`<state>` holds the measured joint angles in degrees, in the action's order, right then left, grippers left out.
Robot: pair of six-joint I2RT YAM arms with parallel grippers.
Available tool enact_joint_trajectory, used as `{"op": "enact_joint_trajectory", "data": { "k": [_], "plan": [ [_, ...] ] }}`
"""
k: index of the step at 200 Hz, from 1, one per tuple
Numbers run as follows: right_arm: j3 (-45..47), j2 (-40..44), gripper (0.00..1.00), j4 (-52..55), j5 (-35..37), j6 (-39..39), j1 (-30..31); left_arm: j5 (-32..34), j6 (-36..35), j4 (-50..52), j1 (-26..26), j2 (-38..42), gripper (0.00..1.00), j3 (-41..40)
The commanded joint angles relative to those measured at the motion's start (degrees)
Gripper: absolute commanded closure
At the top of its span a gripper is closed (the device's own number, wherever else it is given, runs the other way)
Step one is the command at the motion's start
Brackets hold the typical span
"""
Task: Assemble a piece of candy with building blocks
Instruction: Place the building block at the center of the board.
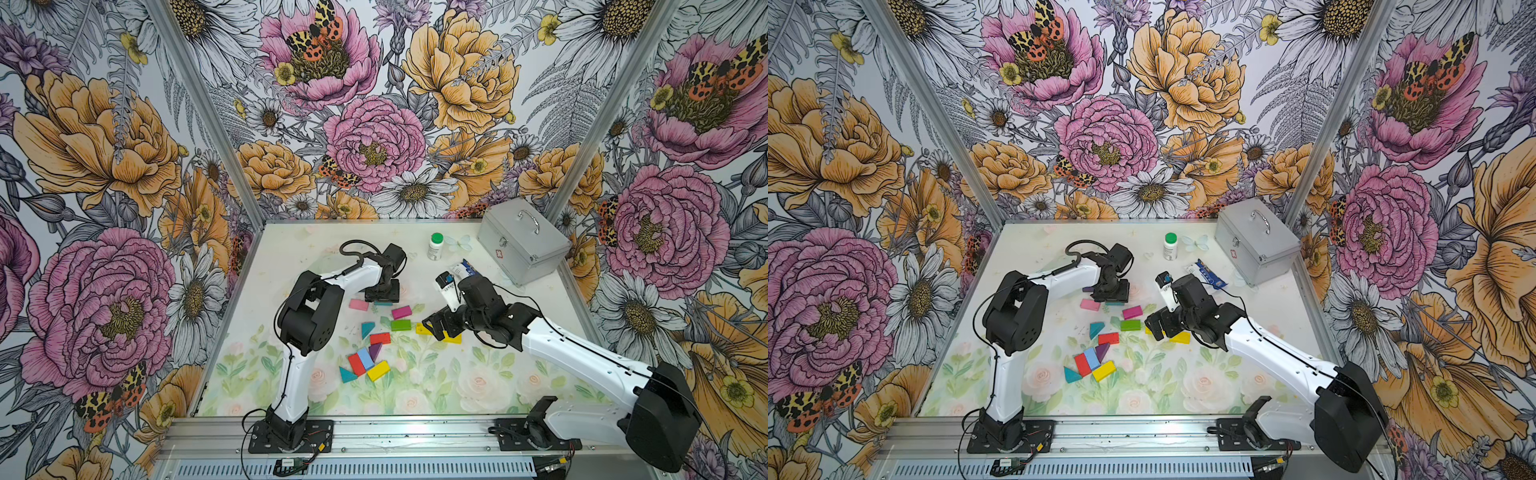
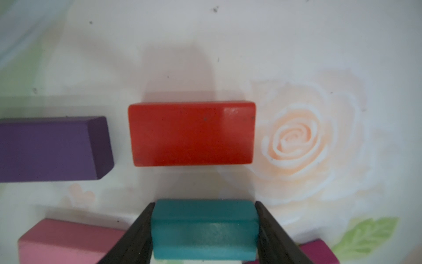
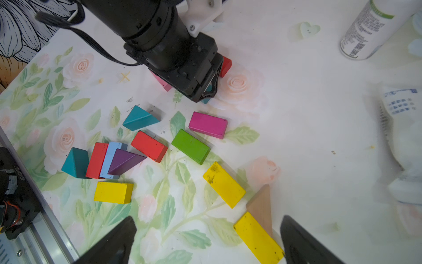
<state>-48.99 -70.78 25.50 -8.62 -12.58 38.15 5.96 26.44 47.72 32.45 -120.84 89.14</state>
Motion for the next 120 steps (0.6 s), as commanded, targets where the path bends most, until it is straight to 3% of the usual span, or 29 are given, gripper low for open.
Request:
{"op": "enact_joint_trajectory", "data": {
  "k": [1,25,62,120],
  "plan": [
    [-0.57,1.43,0.0,-0.01,0.15,-0.44,-0.45,0.65,-0.77,-0.43,-0.43,-0.98,0.33,0.77],
    [-0.67,1.59,0.0,0.24,0.15,-0.45,-0.45,0.65,-0.73,-0.27,-0.11,1.74,0.23,0.55],
    [-0.76,1.69,0.0,0.68,-0.16,-0.9,-0.48,1.13,-1.38,-0.09,1.34,10.66,0.21,-1.78],
    [1.11,2.59,0.01,1.23,-0.64,-4.05,0.02,-2.51,-2.19,0.29,1.75,29.83,0.17,-22.14]
  ]
}}
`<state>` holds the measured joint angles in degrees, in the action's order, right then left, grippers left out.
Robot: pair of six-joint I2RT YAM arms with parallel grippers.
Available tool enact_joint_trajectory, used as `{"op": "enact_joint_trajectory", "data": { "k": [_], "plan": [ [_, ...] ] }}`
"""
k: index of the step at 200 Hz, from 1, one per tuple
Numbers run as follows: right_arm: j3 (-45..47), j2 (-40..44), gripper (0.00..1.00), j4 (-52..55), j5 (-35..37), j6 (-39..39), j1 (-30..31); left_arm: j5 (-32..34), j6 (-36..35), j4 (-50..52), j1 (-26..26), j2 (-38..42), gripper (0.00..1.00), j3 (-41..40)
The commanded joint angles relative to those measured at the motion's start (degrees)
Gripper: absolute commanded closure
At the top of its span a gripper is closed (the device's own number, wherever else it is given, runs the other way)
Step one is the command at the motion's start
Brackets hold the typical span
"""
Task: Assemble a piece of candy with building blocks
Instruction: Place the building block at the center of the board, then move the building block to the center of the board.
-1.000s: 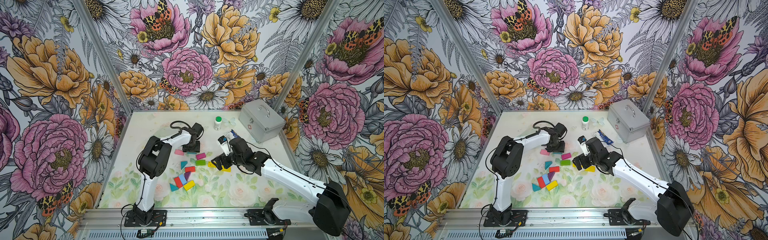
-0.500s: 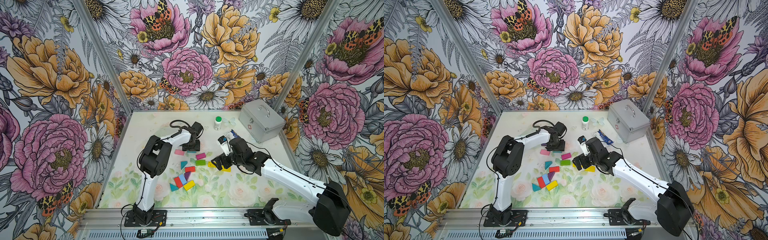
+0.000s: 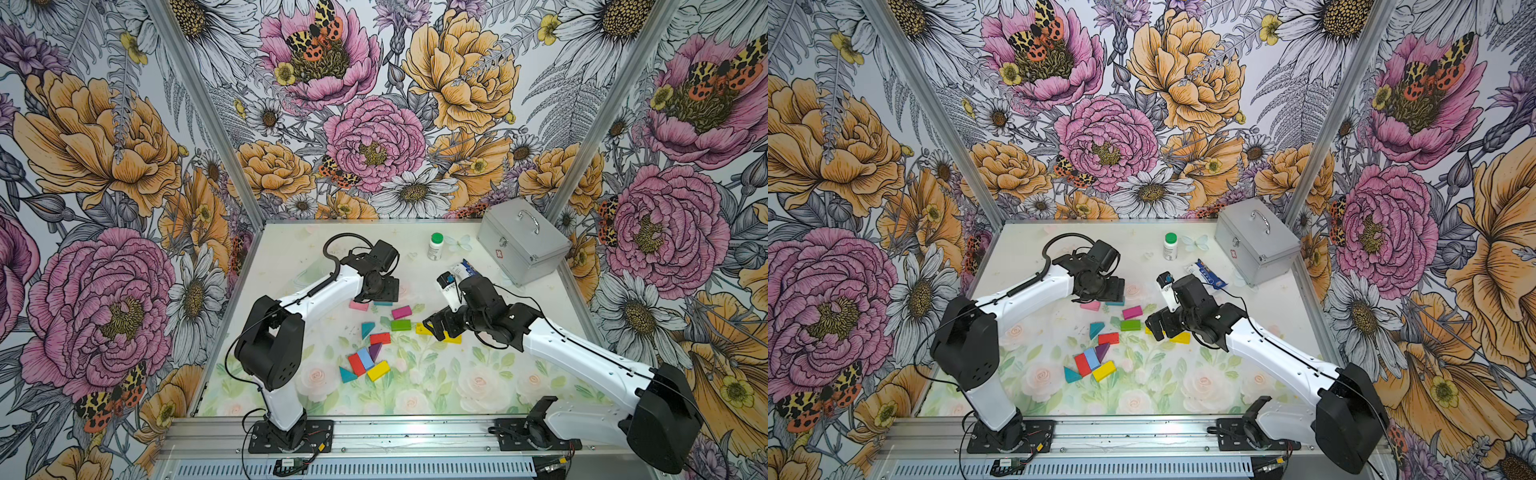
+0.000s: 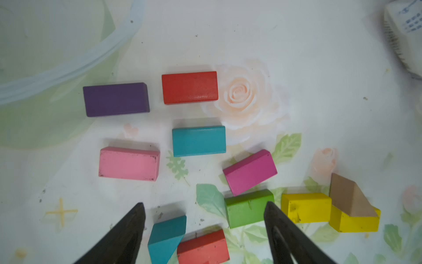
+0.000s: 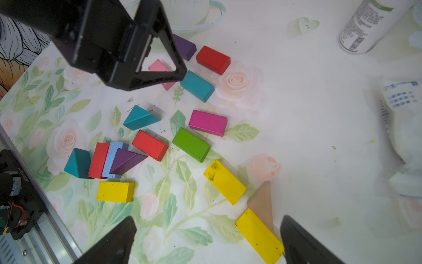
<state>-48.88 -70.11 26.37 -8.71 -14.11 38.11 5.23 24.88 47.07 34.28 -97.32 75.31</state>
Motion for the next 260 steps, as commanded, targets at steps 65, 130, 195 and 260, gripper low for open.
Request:
{"op": "enact_joint_trajectory", "data": {
  "k": [65,130,195,260],
  "plan": [
    [2.37,2.84,0.01,0.08,0.92,-6.28,3.76,-6.11,0.41,0.63,-0.88,21.33,0.16,-25.02],
    [0.19,1.71,0.01,-0.35,2.04,-5.51,5.12,-6.55,-3.7,-4.53,-2.19,10.63,0.17,-17.86],
    [0.37,1.15,0.0,-0.49,2.78,-3.76,5.13,-5.39,-2.74,-5.13,-0.56,1.8,0.23,-14.02],
    [-0.69,-0.41,0.0,-1.01,2.6,-2.42,5.13,-7.98,-1.99,-7.17,3.43,-2.18,0.26,-11.5]
  ]
}}
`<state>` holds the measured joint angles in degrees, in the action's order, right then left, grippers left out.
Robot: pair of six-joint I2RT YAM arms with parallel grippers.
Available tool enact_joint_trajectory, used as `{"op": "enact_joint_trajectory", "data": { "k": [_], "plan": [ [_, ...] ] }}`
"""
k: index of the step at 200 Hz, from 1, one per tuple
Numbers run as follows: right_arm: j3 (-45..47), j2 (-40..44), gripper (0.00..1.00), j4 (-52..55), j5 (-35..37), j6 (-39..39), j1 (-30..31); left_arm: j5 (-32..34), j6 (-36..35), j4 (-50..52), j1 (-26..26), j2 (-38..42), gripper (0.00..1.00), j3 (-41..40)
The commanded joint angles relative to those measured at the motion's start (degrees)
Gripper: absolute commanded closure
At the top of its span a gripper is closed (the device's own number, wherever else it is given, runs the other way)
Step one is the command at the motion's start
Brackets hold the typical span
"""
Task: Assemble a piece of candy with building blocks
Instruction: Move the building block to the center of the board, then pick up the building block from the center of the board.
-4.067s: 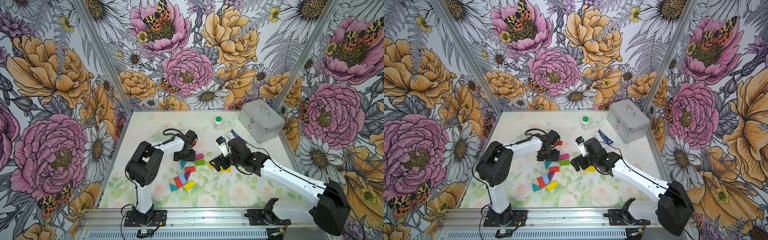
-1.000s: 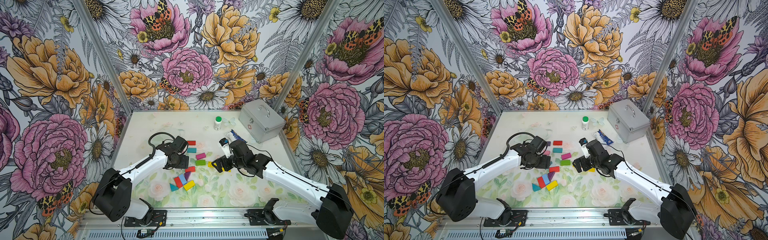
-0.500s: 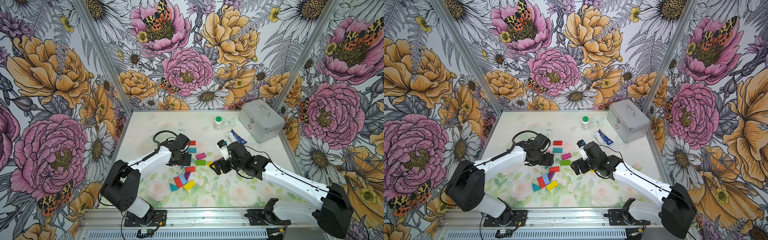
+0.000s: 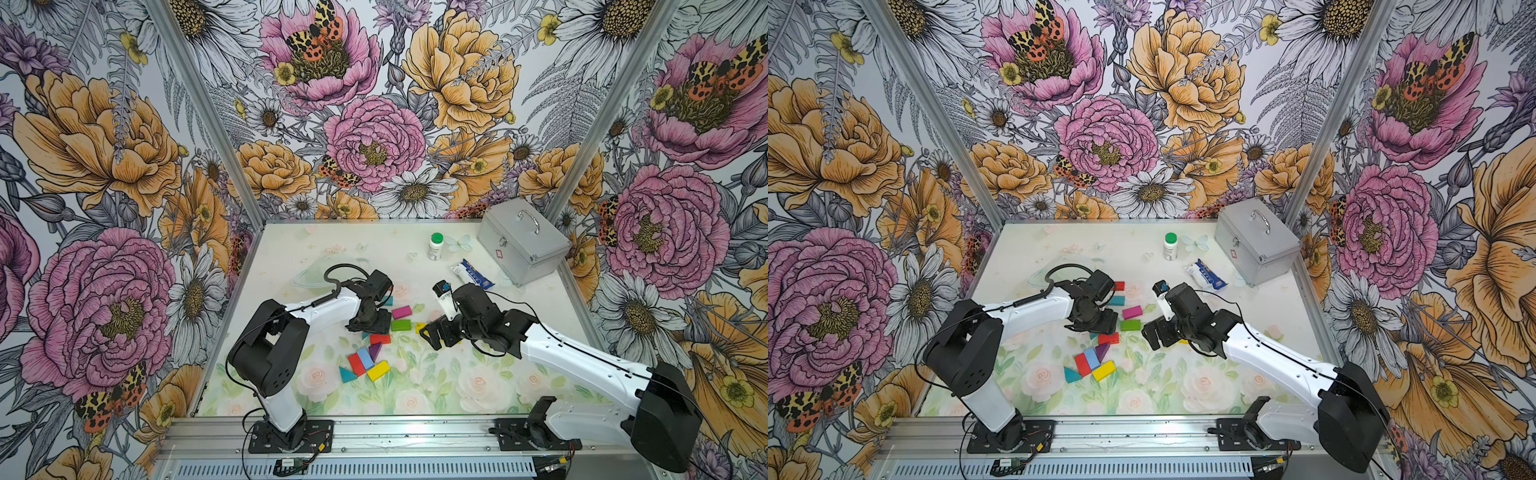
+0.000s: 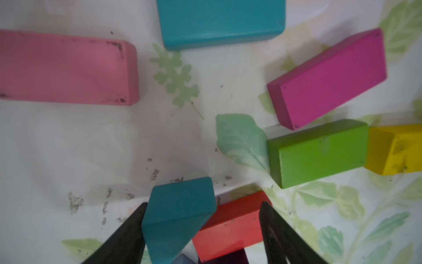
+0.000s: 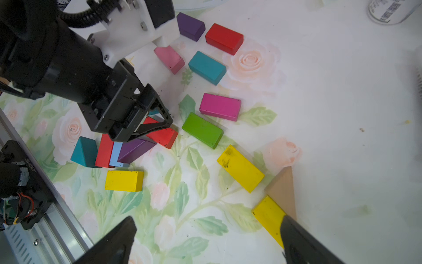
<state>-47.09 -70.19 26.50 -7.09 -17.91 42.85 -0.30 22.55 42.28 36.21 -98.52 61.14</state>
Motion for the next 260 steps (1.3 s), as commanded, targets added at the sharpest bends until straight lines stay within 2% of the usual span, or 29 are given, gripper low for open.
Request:
{"op": "enact_joint_trajectory", "data": {
  "k": [1,76,123,154,194,232,260],
  "plan": [
    [-2.48,-0.31,0.0,-1.12,0.96,1.39,0.39,-2.44,0.42,-2.38,1.63,-1.06,0.26,2.71],
    [-0.16,4.09,0.0,-0.77,2.25,1.83,-1.39,-6.21,3.19,-2.99,8.1,-4.65,0.31,8.22],
    [0.59,6.1,0.0,0.48,2.06,2.31,-3.16,-9.16,2.86,-2.73,6.52,-0.5,0.3,9.21],
    [1.31,6.72,0.0,0.5,1.83,2.31,-3.8,-7.12,2.85,-0.36,3.46,3.87,0.29,4.6],
    [1.5,6.12,0.0,0.48,1.31,2.84,-4.35,-3.84,5.53,0.78,5.6,4.44,0.27,0.5],
    [1.23,6.3,0.0,0.48,0.93,3.05,-4.61,-0.61,8.06,0.76,7.22,4.13,0.17,-1.38],
    [1.39,6.16,0.0,0.48,0.73,2.84,-4.62,0.76,8.81,0.78,7.46,5.12,0.15,-2.42]
  ]
}}
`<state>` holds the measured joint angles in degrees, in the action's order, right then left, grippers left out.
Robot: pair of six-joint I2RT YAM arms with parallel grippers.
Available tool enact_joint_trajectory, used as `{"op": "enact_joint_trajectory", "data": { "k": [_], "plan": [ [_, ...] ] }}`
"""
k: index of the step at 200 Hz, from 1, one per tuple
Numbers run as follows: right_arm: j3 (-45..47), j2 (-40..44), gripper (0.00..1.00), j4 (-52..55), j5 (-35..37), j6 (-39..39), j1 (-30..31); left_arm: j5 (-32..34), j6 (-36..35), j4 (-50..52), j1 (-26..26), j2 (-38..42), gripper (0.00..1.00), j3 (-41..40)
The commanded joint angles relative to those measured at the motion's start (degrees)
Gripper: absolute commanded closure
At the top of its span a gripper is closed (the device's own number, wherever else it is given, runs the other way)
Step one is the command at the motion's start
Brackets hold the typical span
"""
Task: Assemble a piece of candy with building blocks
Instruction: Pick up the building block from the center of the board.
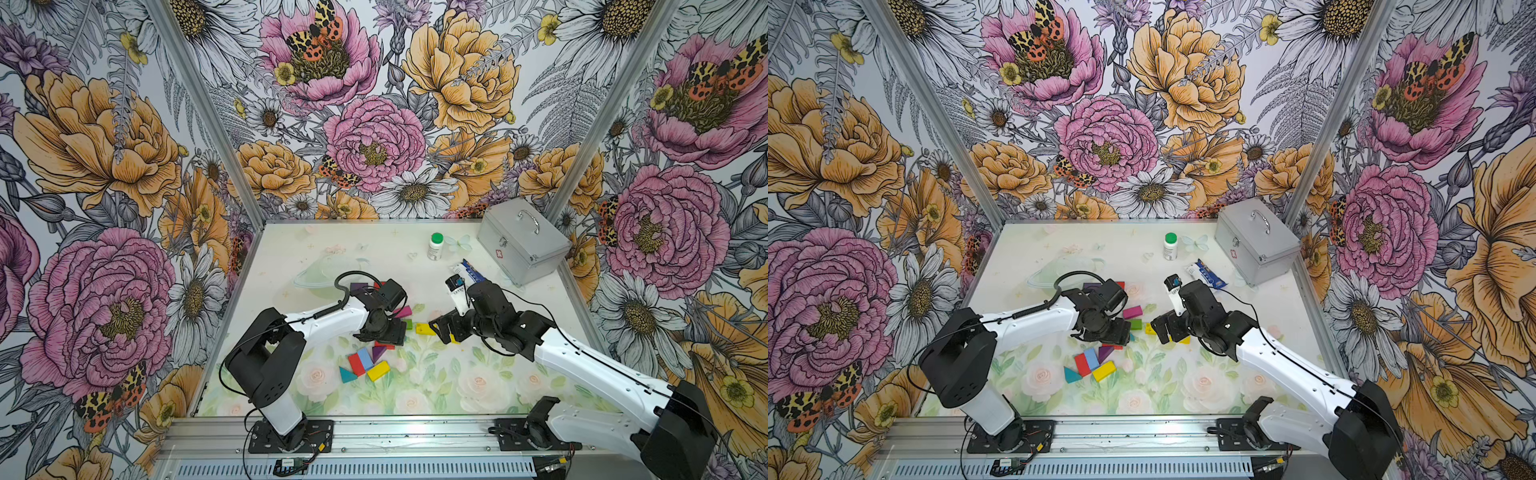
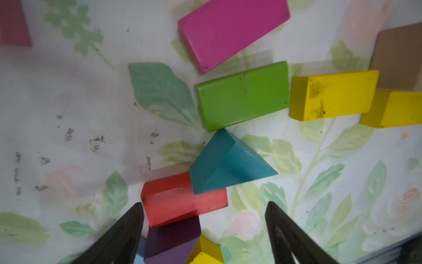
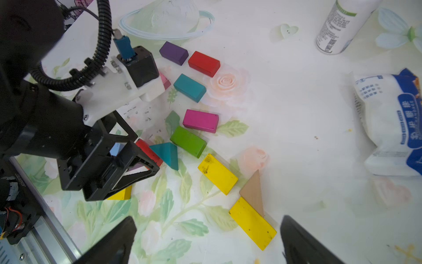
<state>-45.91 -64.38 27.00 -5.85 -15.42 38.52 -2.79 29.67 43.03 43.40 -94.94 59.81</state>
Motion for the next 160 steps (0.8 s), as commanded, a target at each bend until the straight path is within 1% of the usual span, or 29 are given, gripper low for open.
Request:
{"op": "enact_joint_trajectory", "data": {
  "k": [1,26,60,111,119,139,160],
  "plan": [
    [0.21,0.33,0.0,-0.02,-0.54,0.33,-0.29,3.33,1.7,0.04,0.28,1.52,0.15,-1.14],
    [0.12,0.56,0.0,-0.02,-0.43,0.17,-0.29,5.53,1.88,0.64,0.43,1.02,0.15,-2.05],
    [-0.23,0.67,0.0,-0.02,-0.52,0.35,-0.38,6.46,2.23,0.57,1.22,-1.23,0.15,-1.48],
    [-0.41,0.98,0.0,-0.02,-0.58,0.52,-0.55,6.3,1.99,0.57,2.26,-4.14,0.21,0.17],
    [-0.32,0.95,0.0,0.03,-0.57,0.58,-0.64,6.3,1.95,0.57,2.28,-4.28,0.23,0.09],
    [-0.32,1.01,0.0,-0.01,-0.59,0.77,-0.9,6.39,1.95,0.65,2.22,-4.38,0.33,-0.62],
    [-0.41,0.97,0.0,0.03,-0.89,0.93,-1.08,6.07,1.54,0.66,1.0,-3.09,0.49,-1.51]
  ]
}}
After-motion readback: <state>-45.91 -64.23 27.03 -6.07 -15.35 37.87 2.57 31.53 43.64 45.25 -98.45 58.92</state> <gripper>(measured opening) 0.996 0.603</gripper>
